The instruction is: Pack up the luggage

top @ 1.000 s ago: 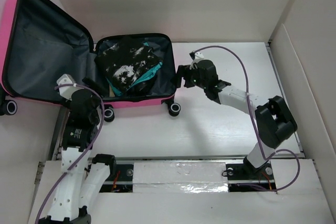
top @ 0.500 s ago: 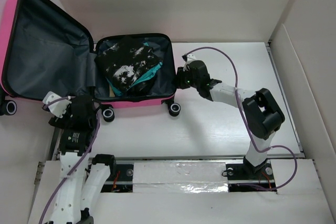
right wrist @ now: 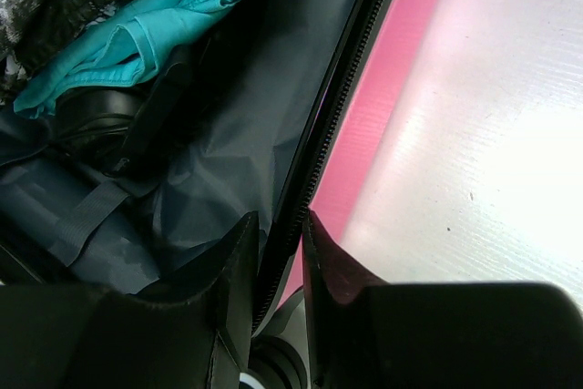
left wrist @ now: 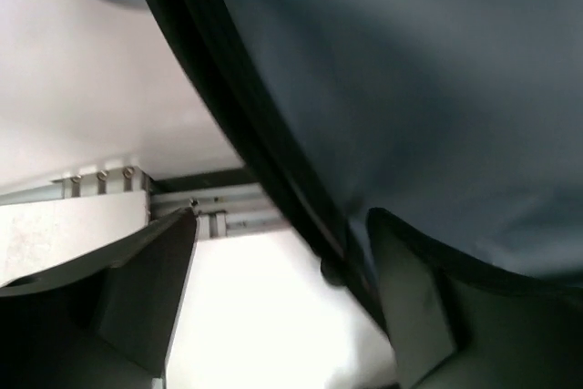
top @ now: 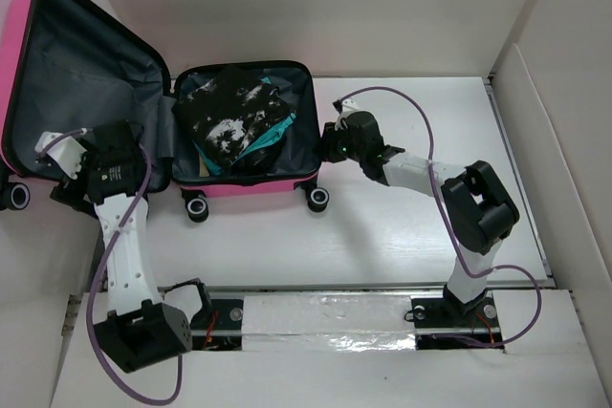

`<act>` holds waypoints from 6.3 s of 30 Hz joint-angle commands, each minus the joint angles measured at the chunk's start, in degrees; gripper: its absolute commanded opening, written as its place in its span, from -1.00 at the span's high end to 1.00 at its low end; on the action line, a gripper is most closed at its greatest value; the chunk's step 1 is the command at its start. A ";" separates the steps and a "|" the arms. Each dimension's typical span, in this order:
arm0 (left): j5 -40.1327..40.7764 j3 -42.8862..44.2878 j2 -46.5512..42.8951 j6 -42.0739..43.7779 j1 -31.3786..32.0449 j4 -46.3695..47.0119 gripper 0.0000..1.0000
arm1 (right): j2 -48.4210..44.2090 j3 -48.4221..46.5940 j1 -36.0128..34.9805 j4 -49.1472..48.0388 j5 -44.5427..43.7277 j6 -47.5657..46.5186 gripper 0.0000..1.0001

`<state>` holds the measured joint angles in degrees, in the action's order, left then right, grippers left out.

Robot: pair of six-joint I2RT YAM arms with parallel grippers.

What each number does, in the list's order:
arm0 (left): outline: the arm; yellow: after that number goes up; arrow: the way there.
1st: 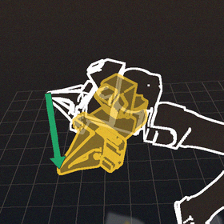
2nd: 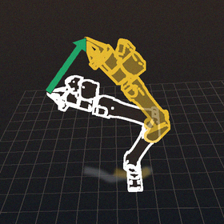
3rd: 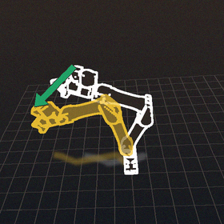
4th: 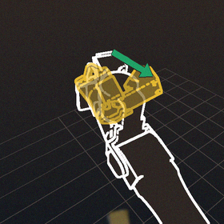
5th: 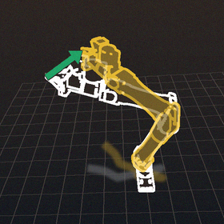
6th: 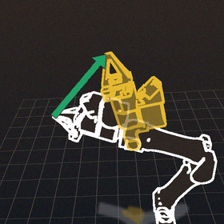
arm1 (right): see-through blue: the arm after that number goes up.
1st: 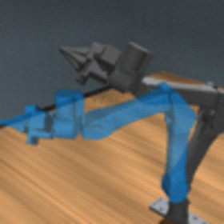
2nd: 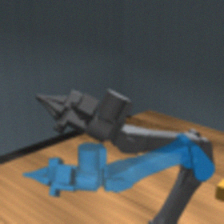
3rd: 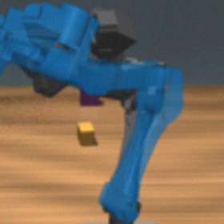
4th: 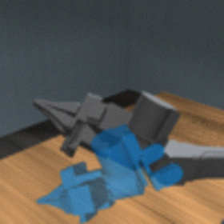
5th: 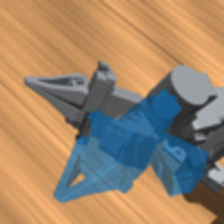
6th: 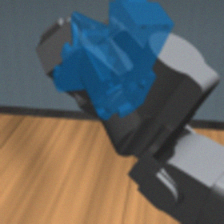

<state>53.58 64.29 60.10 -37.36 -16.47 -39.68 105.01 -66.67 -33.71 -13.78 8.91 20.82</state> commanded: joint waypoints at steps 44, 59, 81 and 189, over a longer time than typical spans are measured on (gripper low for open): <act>-3.31 -1.55 13.20 -4.20 70.78 19.74 1.00 | 1.34 1.45 -5.22 2.71 4.19 -2.80 1.00; -15.44 7.95 2.40 7.74 72.73 32.65 -0.24 | -14.56 18.14 -3.73 1.74 -3.01 0.62 1.00; -44.70 -26.73 -10.17 -10.89 11.81 38.44 0.06 | -37.34 32.32 12.44 6.02 -3.72 -0.86 1.00; -51.33 -20.32 24.59 -7.45 31.84 63.41 -0.05 | -6.15 0.69 11.04 4.27 -2.85 -6.47 0.95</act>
<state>7.31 50.28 92.29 -44.58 1.58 23.24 97.17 -56.64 -16.45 -2.48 -13.15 17.21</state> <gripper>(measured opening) 0.525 0.022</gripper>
